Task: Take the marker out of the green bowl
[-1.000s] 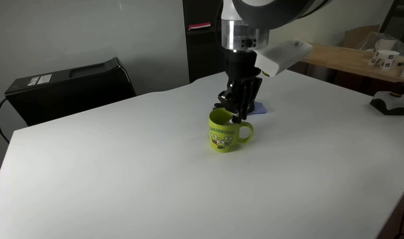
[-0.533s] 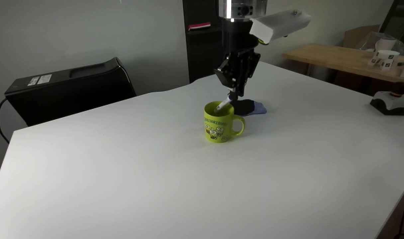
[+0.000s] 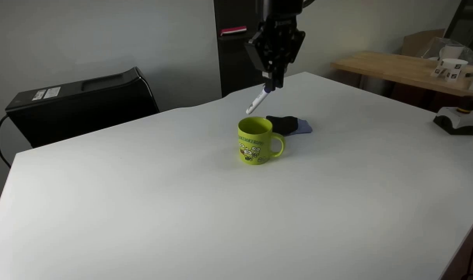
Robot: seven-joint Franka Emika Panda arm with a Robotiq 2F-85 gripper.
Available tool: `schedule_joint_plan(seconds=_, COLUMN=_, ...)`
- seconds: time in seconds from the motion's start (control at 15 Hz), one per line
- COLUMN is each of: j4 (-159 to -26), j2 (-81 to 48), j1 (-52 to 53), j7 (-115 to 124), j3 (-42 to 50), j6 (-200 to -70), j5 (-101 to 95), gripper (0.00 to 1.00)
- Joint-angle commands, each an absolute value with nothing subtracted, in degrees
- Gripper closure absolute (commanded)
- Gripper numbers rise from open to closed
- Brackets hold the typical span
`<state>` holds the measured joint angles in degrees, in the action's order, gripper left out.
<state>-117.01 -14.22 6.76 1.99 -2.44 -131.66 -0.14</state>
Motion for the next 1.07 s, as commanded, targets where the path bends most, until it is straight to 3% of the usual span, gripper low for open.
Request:
schedule_joint_plan(seconds=0.0, j4=-114.06, j2=-11.17, j1=4.60, j7=-2.37, j3=-4.53, j6=-122.38, j5=6.39, gripper=0.95)
schedule_joint_plan(seconds=0.53, j4=-118.56, j2=-8.27, j1=4.97, j7=-9.90, j3=-6.65, j6=-115.69, j5=15.46, gripper=0.95)
schedule_joint_plan(seconds=1.0, j4=-126.89, j2=-10.05, j1=4.77, j7=-12.03, j3=-7.04, j6=-122.78, j5=18.42, gripper=0.95)
